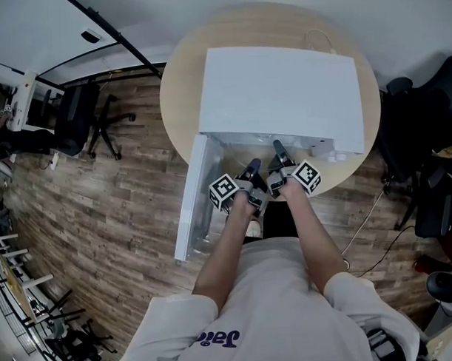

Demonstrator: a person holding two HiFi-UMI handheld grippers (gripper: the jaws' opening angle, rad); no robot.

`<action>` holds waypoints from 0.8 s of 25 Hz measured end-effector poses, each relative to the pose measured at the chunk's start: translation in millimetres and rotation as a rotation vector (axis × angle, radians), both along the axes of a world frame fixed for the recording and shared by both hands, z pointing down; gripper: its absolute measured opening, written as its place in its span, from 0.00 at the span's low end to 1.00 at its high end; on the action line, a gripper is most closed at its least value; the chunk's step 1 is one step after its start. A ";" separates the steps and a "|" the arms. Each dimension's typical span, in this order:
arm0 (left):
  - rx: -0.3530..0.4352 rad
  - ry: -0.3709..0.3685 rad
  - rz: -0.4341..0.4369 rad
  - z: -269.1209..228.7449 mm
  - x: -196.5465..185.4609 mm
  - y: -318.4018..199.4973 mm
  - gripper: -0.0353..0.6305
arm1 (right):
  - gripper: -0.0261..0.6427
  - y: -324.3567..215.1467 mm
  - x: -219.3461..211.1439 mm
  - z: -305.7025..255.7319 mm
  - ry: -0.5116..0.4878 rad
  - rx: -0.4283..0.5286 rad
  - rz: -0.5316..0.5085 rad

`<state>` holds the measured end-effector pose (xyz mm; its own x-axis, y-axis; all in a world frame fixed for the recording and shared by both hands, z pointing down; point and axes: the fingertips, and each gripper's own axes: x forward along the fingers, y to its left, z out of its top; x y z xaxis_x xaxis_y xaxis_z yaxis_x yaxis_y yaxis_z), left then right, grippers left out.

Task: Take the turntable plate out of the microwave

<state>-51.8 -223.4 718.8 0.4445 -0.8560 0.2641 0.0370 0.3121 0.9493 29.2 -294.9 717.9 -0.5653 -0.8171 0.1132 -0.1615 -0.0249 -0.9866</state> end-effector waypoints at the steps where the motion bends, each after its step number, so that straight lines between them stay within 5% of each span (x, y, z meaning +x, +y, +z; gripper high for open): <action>1: -0.002 -0.001 0.001 0.9 -0.4 1.8 0.11 | 0.12 1.8 -0.3 1.1 -0.011 -0.010 0.001; 20: 0.056 -0.016 0.029 -6.4 1.9 46.3 0.11 | 0.08 53.9 10.5 1.7 -0.113 -0.089 0.037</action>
